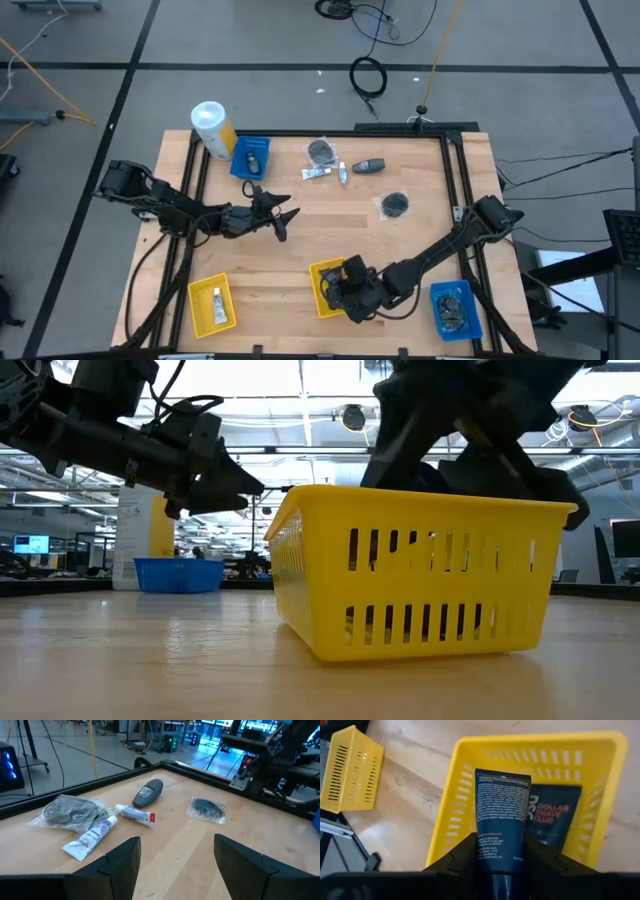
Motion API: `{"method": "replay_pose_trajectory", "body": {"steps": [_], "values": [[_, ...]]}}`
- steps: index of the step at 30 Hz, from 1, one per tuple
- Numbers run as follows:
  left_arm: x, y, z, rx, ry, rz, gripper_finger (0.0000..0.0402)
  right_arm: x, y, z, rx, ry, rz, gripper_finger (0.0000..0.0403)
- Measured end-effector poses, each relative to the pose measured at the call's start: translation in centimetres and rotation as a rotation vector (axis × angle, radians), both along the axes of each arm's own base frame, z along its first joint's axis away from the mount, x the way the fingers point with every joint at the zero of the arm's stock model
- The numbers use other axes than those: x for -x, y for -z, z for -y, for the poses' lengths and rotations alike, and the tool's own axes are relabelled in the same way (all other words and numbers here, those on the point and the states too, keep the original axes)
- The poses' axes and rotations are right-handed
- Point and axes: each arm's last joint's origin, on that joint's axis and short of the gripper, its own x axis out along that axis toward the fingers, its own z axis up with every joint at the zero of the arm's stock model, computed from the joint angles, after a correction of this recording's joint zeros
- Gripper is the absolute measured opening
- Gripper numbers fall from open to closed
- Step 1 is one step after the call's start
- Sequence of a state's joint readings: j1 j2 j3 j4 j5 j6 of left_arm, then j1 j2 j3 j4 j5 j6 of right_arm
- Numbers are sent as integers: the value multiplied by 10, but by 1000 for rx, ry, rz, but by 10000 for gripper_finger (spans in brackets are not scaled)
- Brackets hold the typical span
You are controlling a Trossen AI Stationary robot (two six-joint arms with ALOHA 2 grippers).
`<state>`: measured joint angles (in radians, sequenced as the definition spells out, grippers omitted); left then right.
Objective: Pick & Place Travel size toiletries
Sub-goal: Put the blue shave cream into the right yellow bin
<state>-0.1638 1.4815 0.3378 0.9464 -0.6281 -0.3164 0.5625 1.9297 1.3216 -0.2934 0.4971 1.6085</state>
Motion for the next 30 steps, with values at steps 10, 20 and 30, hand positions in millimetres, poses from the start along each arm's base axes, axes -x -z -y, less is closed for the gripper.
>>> {"method": "replay_pose_trajectory", "body": {"steps": [10, 20, 30], "values": [[0, 0, 0, 0, 0, 1, 246, -1, 2, -1, -25, -5, 45, 150], [0, 0, 0, 1, 1, 1, 246, 5, 23, 7, -73, -2, 73, 159], [0, 0, 0, 1, 1, 1, 246, 0, 17, 7, -45, -60, 120, 255]]}}
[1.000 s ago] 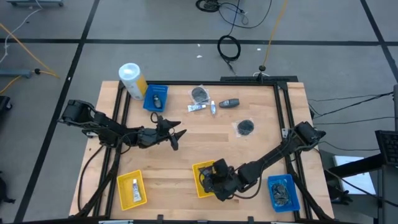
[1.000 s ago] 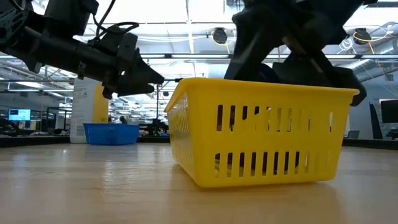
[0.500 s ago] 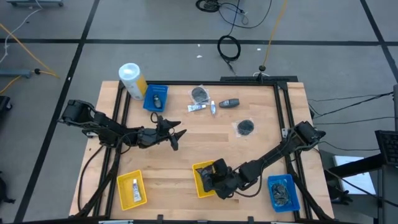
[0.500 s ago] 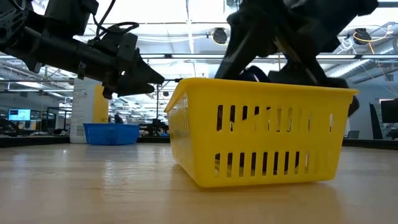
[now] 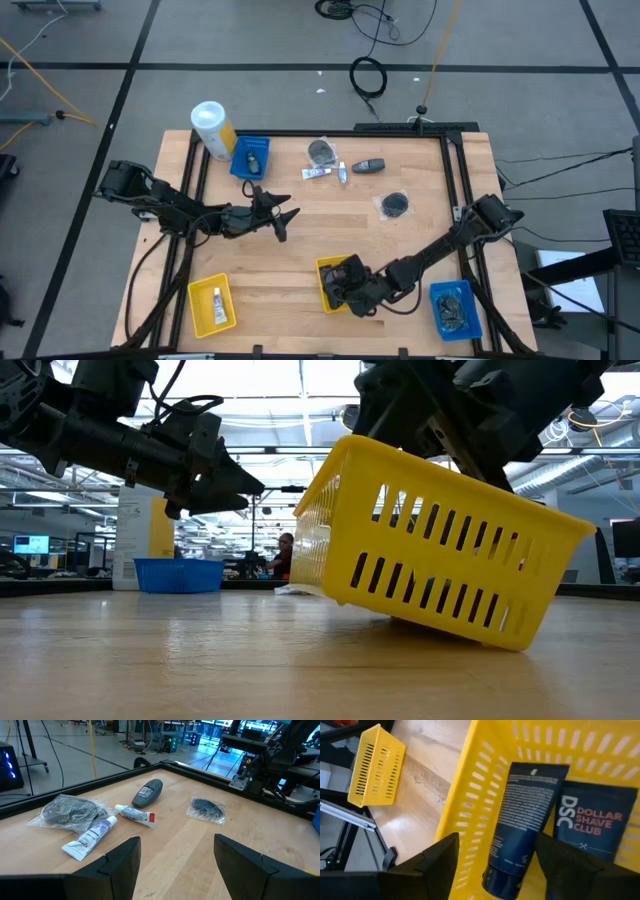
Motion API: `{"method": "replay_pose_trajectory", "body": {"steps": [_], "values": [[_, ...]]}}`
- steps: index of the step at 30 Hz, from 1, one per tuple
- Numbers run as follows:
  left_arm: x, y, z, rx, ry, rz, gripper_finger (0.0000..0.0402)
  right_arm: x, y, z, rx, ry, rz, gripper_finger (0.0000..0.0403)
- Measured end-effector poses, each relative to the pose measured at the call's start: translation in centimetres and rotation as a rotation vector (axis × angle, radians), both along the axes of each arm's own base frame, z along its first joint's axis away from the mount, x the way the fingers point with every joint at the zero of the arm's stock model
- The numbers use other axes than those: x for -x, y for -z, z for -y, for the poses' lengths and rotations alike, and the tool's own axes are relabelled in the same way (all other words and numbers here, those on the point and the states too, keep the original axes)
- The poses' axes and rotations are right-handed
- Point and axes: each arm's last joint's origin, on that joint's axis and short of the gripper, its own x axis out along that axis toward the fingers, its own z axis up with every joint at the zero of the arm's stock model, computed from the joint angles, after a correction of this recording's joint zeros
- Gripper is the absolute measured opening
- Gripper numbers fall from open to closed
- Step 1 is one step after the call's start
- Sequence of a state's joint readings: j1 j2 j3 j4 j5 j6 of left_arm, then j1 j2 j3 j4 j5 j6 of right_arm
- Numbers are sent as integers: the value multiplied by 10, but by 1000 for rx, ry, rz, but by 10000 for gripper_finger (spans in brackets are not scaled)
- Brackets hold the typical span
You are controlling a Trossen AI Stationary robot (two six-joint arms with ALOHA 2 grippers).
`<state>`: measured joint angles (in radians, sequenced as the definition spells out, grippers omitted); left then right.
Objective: Pick & Place Travel size toiletries
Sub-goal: Put the blue shave cream into the right yellow bin, then put the black hairbrush into the bottom blue bin
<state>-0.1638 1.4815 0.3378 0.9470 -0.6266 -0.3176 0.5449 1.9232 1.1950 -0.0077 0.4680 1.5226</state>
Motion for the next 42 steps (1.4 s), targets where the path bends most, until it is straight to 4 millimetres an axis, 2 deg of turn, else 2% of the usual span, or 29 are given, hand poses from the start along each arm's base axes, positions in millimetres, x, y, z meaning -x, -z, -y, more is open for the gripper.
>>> {"method": "replay_pose_trajectory", "body": {"steps": [5, 10, 12, 15, 17, 19, 23, 27, 32, 36, 40, 42], "values": [[0, 0, 0, 1, 0, 1, 246, 5, -21, 5, -7, -26, 6, 260], [0, 0, 0, 2, 0, 1, 246, 18, -55, 13, 13, -94, 14, 246], [0, 0, 0, 2, 0, 1, 246, 25, -67, 16, 116, -200, 1, 240], [0, 0, 0, 2, 0, 1, 246, 38, -75, 13, 497, -264, 5, 229], [0, 0, 0, 2, 3, 0, 246, 51, -66, 13, 767, -228, -39, 220], [0, 0, 1, 3, 12, -3, 246, 64, -44, 21, 904, -175, -98, 211], [0, 0, 2, -5, 42, -11, 246, 87, -3, 66, 872, -57, -175, 188], [-1, -1, 4, -54, 103, -28, 246, 107, 24, 103, 908, -53, -94, 166], [-4, -7, 10, -131, 181, 8, 246, 133, 30, 140, 996, -54, 209, 150], [-18, -10, 12, -211, 181, 0, 246, 154, 26, 160, 1021, -28, 367, 146], [-54, -17, 3, -322, 143, -28, 246, 158, 26, 166, 1059, -21, 354, 146], [-77, -21, -8, -407, 100, -52, 246, 158, 27, 167, 1071, -24, 333, 145]]}}
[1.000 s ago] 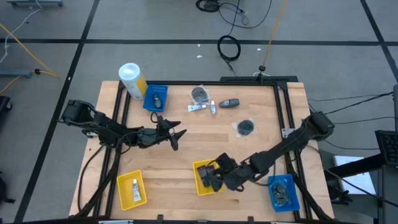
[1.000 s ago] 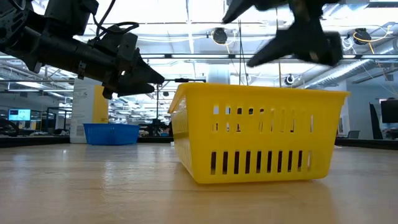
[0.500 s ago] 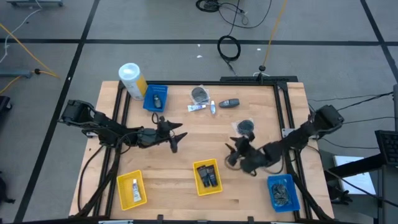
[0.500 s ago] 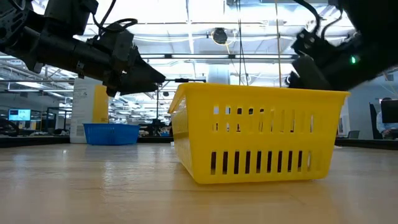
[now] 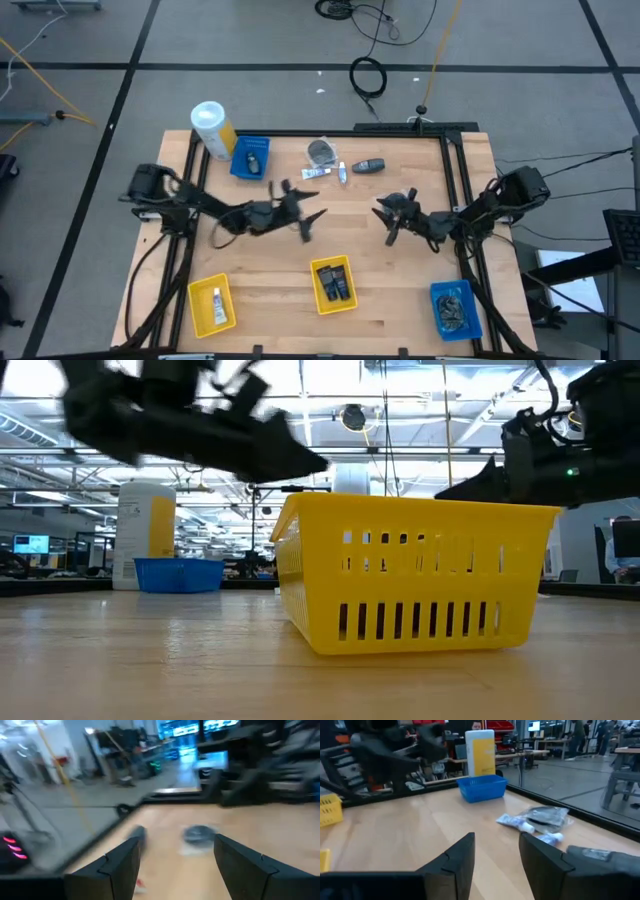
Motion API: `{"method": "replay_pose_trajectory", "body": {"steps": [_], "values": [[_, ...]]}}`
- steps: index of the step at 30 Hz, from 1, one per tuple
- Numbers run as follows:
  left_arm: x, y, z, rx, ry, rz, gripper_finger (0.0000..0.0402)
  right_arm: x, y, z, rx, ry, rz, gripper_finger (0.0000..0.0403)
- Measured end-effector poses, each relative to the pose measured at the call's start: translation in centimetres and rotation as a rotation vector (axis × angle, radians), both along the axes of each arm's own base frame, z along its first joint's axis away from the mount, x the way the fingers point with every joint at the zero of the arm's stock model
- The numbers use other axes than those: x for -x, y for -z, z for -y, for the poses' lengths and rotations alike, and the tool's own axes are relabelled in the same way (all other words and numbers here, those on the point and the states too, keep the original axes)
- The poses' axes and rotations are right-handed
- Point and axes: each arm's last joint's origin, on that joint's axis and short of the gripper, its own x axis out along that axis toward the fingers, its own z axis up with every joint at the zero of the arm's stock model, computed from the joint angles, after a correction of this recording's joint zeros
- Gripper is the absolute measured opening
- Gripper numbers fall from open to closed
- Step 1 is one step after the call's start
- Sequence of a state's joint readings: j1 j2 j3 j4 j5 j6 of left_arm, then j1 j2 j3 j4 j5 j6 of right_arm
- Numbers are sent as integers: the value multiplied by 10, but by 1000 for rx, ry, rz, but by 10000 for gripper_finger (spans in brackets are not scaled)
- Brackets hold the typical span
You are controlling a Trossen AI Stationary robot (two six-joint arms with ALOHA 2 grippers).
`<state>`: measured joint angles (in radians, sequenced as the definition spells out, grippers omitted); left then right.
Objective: Pick & Place Travel size toiletries
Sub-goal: Put the black hairbrush into the bottom blue bin
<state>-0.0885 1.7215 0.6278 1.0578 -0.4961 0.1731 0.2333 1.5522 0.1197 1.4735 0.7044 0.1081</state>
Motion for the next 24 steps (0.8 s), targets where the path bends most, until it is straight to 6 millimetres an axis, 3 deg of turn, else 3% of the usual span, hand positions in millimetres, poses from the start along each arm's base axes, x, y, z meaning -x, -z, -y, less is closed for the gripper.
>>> {"method": "replay_pose_trajectory", "body": {"steps": [3, 6, 9, 12, 17, 24], "values": [[-32, -9, -31, -12, -156, -83, 246, -4, 0, 1, 12, 8, -17, 144], [-51, -19, -72, 71, -268, -322, 246, -3, 3, 1, 29, 11, -49, 145], [-59, -29, -110, 179, -308, -524, 246, -3, 4, 1, 32, 9, -60, 145], [-64, -38, -141, 241, -278, -613, 246, -3, 6, 1, 29, 8, -76, 144], [-67, -21, -177, 300, -133, -660, 255, -3, 9, -1, -9, -27, -90, 144], [-65, -3, -206, 351, -185, -651, 326, -3, 15, -3, -86, -92, -115, 142]]}}
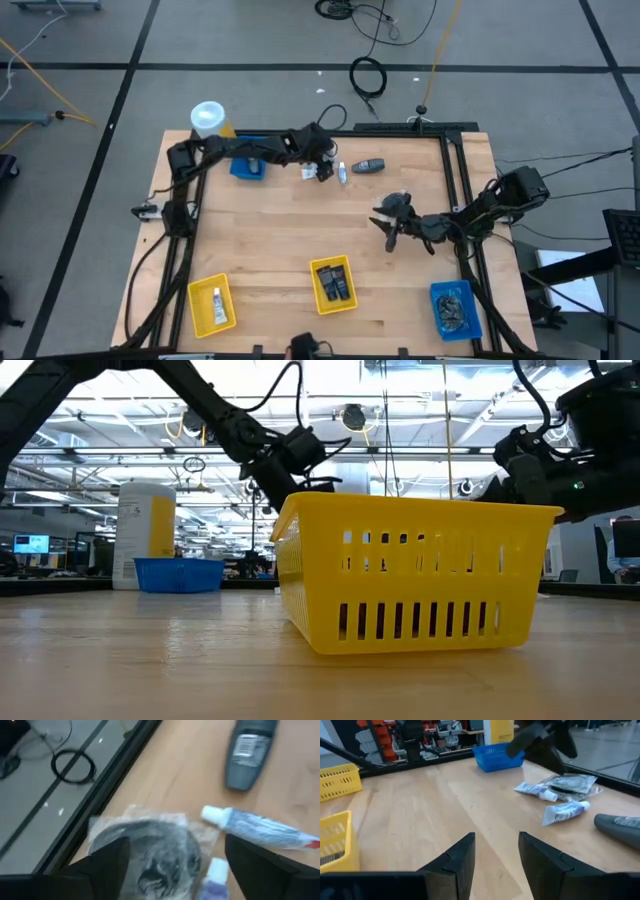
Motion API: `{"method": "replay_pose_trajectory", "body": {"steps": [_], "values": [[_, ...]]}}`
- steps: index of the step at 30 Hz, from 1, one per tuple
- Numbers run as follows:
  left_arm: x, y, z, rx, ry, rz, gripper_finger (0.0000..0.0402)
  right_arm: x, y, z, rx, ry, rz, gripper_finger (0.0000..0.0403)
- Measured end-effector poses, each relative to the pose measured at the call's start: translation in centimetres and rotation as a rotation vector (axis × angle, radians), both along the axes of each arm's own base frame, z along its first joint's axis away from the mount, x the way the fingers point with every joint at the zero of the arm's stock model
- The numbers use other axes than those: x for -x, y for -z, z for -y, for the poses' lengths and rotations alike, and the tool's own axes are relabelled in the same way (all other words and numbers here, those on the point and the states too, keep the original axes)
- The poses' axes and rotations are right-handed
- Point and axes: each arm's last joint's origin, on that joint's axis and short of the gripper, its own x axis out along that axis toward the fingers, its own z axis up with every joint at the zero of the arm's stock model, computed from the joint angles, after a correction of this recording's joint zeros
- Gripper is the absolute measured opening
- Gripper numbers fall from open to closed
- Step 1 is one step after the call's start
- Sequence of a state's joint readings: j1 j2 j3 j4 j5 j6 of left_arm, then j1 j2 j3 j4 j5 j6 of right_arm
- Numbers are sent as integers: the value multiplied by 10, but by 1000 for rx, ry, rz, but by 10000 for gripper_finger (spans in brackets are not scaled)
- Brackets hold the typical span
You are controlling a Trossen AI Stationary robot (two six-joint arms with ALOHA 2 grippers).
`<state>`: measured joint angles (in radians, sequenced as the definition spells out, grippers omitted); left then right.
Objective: Pick & Place Travel size toiletries
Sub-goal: Put the black hairbrush into the bottom blue bin
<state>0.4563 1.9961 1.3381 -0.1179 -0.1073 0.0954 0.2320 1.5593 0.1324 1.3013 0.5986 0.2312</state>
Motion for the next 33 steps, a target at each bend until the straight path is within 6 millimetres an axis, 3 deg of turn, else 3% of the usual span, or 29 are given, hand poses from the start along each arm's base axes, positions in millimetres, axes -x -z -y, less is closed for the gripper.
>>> {"method": "replay_pose_trajectory", "body": {"steps": [6, 14, 21, 30, 33], "values": [[2, 9, -10, -32, -139, -7, 363, 0, 1, -2, -14, -7, -7, 139], [0, 42, -16, 70, -248, -4, 324, 0, 0, -2, -13, -7, 2, 141], [-1, 40, -14, 69, -233, -2, 250, 0, -1, -2, -7, -2, 8, 141], [-4, 40, -9, 56, -136, -27, 100, 0, -1, -2, -15, -1, 16, 141], [-4, 39, -7, 25, -111, -50, 74, 0, -1, -2, -18, -1, 18, 141]]}}
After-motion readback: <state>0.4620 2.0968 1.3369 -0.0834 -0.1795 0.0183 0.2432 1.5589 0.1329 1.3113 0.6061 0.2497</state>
